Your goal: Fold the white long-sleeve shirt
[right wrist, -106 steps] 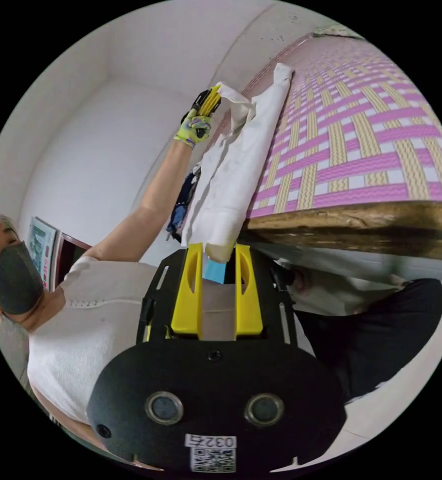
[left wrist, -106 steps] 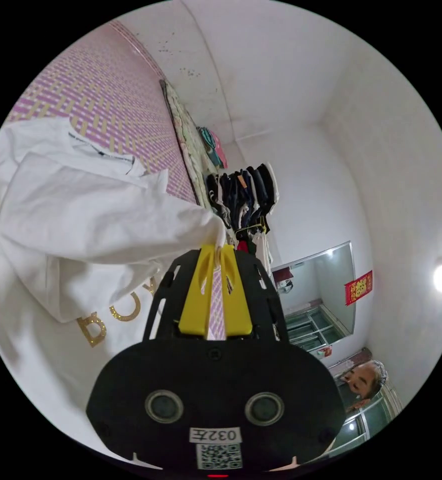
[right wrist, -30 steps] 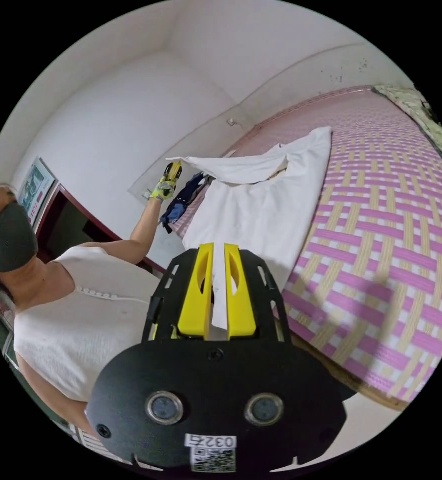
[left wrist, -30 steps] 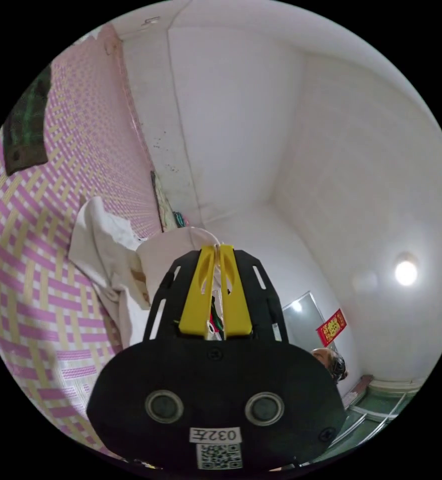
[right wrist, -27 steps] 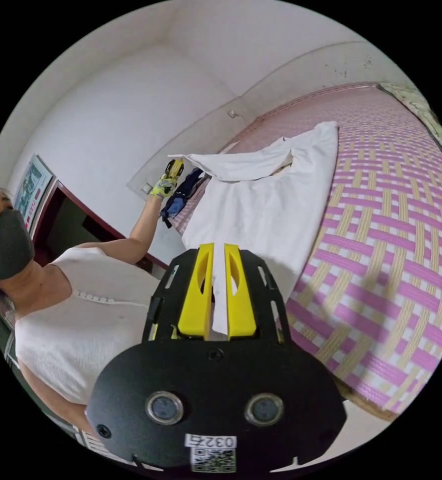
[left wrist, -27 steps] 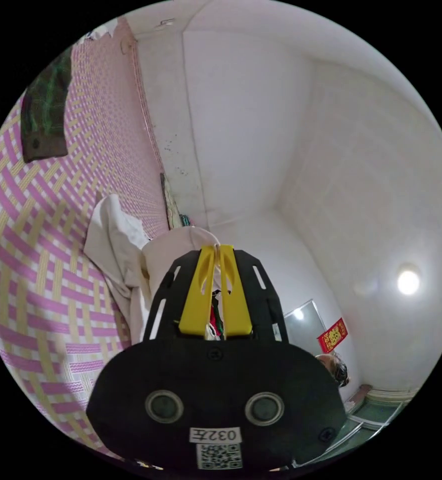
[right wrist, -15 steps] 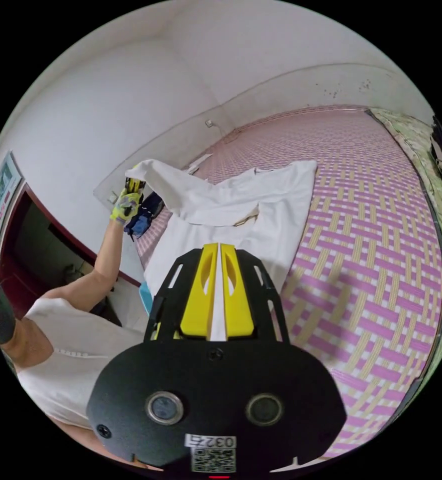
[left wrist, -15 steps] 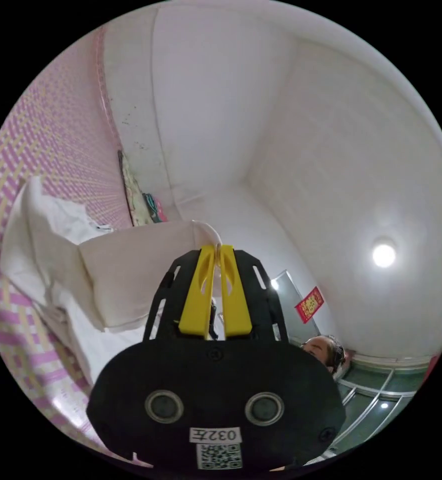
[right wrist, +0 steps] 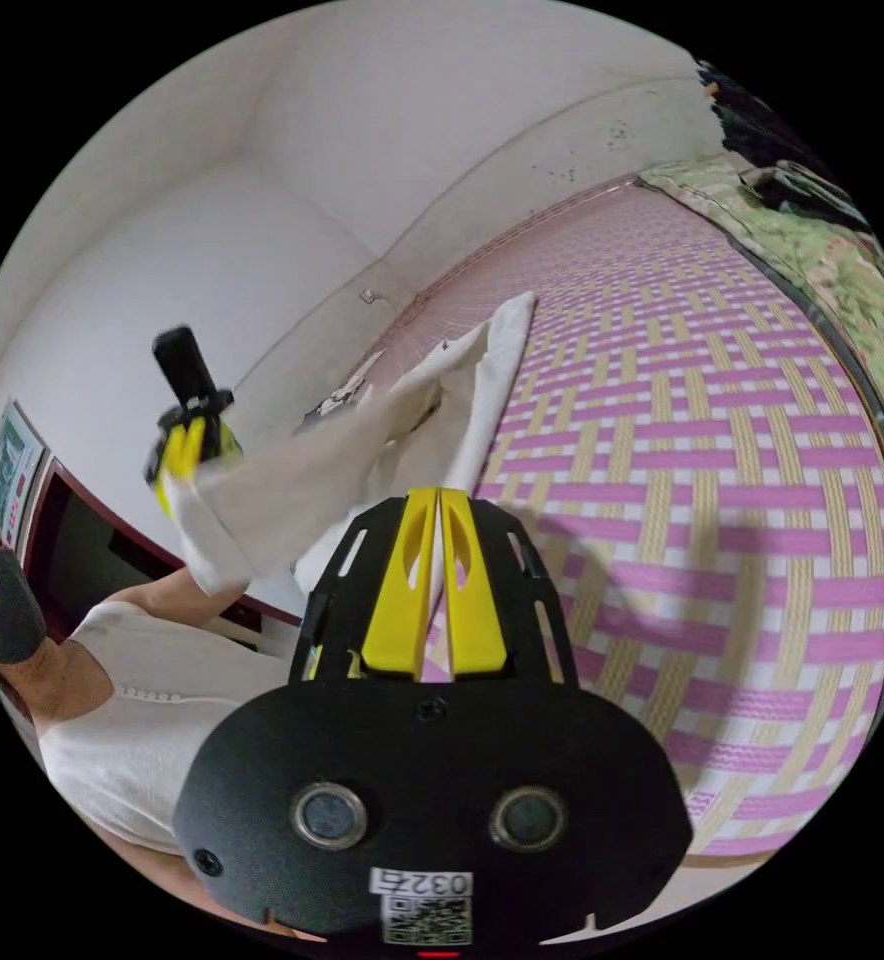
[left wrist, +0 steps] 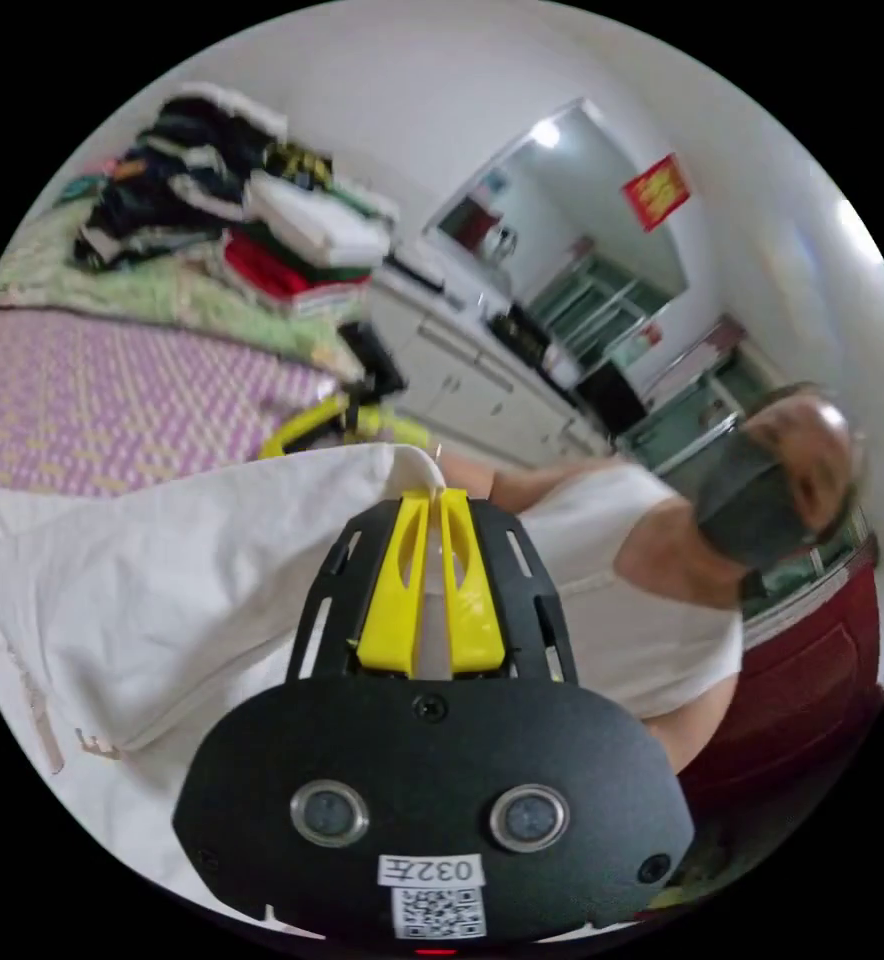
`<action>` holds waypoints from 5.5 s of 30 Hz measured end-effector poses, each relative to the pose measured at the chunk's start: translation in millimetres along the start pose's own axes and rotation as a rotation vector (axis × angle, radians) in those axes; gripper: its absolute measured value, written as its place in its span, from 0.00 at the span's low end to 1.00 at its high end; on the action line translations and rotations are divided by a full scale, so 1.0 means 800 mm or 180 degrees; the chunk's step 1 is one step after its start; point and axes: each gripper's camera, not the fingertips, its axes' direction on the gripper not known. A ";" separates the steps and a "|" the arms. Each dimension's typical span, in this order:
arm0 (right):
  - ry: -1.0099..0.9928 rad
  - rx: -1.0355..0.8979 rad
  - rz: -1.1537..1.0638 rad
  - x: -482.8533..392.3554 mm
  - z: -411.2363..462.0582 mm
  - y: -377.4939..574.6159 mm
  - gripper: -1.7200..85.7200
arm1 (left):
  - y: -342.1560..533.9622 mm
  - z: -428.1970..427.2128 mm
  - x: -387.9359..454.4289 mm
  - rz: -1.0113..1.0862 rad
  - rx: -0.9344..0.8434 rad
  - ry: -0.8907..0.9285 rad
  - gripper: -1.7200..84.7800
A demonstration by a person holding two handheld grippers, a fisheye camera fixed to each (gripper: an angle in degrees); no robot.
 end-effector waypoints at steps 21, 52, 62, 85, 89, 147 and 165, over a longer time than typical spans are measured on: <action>-0.0332 -0.0060 -0.0008 -0.030 0.020 -0.053 0.01 | 0.073 0.071 -0.001 0.0620 0.0114 0.0513 0.00; 0.0346 -0.0690 0.0288 -0.017 0.164 -0.398 0.10 | 0.245 -0.143 -0.294 -0.2422 0.2207 -0.0489 0.14; 0.0288 -0.0856 0.0360 0.020 0.255 -0.501 0.09 | 0.213 -0.179 -0.271 -0.2034 0.1957 -0.0350 0.10; 0.0004 -0.0719 0.0372 0.049 0.278 -0.540 0.09 | 0.231 -0.359 -0.192 -0.2487 0.1977 -0.0652 0.00; -0.0011 -0.0520 0.0184 0.034 0.200 -0.507 0.09 | 0.234 -0.384 -0.185 -0.2482 0.2035 -0.0569 0.00; -0.1109 0.0634 0.0003 0.146 -0.071 0.221 0.14 | 0.278 -0.638 -0.127 -0.2276 0.2350 0.0893 0.04; -0.1431 0.0351 -0.0394 0.100 -0.010 0.206 0.02 | 0.264 -0.539 -0.103 -0.2121 0.2397 0.0939 0.00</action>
